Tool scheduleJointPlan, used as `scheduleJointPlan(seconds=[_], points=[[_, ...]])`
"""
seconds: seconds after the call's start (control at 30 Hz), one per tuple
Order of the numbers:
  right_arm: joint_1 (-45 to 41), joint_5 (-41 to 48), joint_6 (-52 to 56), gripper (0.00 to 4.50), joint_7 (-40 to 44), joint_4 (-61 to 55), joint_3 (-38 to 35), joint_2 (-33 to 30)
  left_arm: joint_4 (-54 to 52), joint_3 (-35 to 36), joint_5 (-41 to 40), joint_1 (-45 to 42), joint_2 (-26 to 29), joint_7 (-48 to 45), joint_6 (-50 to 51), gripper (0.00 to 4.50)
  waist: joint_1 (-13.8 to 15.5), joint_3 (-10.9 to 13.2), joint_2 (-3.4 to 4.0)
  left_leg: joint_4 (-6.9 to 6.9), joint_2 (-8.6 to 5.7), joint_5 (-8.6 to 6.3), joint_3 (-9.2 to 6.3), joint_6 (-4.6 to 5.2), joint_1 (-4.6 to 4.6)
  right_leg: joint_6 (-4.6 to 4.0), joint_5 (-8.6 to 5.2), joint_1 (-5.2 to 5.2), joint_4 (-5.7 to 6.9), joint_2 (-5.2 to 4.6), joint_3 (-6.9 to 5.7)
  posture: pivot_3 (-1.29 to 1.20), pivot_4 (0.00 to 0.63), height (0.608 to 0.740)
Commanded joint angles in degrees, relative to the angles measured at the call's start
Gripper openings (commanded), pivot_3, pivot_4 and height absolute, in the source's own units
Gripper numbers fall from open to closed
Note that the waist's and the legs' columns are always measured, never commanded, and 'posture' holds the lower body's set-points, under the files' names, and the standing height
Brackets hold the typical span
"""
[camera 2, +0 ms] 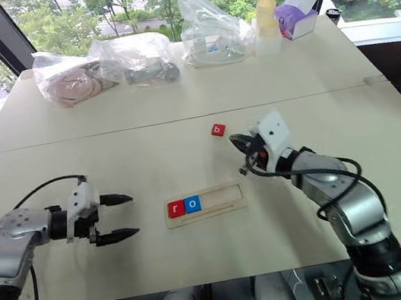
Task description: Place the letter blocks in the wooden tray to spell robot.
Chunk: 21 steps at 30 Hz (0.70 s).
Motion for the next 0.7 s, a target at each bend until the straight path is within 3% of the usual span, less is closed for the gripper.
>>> scheduleJointPlan(seconds=[0.03, 0.07, 0.17, 0.4, 0.7], points=[[-4.2, -1.0, 3.9, 0.00, -3.8, 1.5, 0.5, 2.6, -5.3, 3.4, -4.3, -0.5, -0.6, 3.1, 5.0, 4.46, 0.1, 0.0, 0.01, -0.01, 0.00, 0.01, 0.00, -0.01, 0.00, 0.00, 0.00, -0.03, 0.00, 0.00, 0.01, 0.00, 0.150, 0.740], [-5.4, -1.3, 4.8, 0.00, -4.5, 2.3, 0.8, 3.4, -6.1, 3.8, -5.0, -0.6, -0.9, 4.0, 6.2, 4.46, 0.1, 0.0, 0.01, -0.02, -0.01, 0.01, 0.00, -0.02, 0.00, 0.00, 0.00, -0.03, -0.01, -0.01, 0.01, 0.00, 0.150, 0.740], [-10.7, -3.4, 8.1, 0.94, -8.4, 6.7, 2.8, 7.8, -7.4, 4.8, -6.3, -1.7, -1.9, 6.6, 8.4, 4.50, 0.0, 0.0, 0.01, -0.08, -0.04, 0.03, 0.01, -0.05, -0.01, -0.01, 0.00, -0.01, -0.01, 0.00, 0.03, 0.00, 0.150, 0.740], [-19.1, -9.6, 13.3, 4.48, -19.2, 16.1, 3.2, 17.1, -8.1, 4.8, -6.2, -2.6, -2.7, 9.5, 9.4, 4.50, -0.2, 0.0, 0.01, -0.34, 0.00, 0.24, 0.08, -0.41, -0.01, -0.13, 0.09, -0.29, 0.10, 0.08, 0.17, 0.00, 0.150, 0.740], [-31.5, -18.8, 24.8, 4.48, -39.0, 27.0, -2.0, 31.1, -9.6, 5.2, -6.9, -1.5, -2.7, 11.7, 10.6, 4.50, -0.9, 0.0, 0.01, -0.86, 0.11, 0.59, 0.35, -0.95, -0.01, -0.27, 0.16, -0.79, 0.26, 0.29, 0.63, 0.00, 0.150, 0.740]])
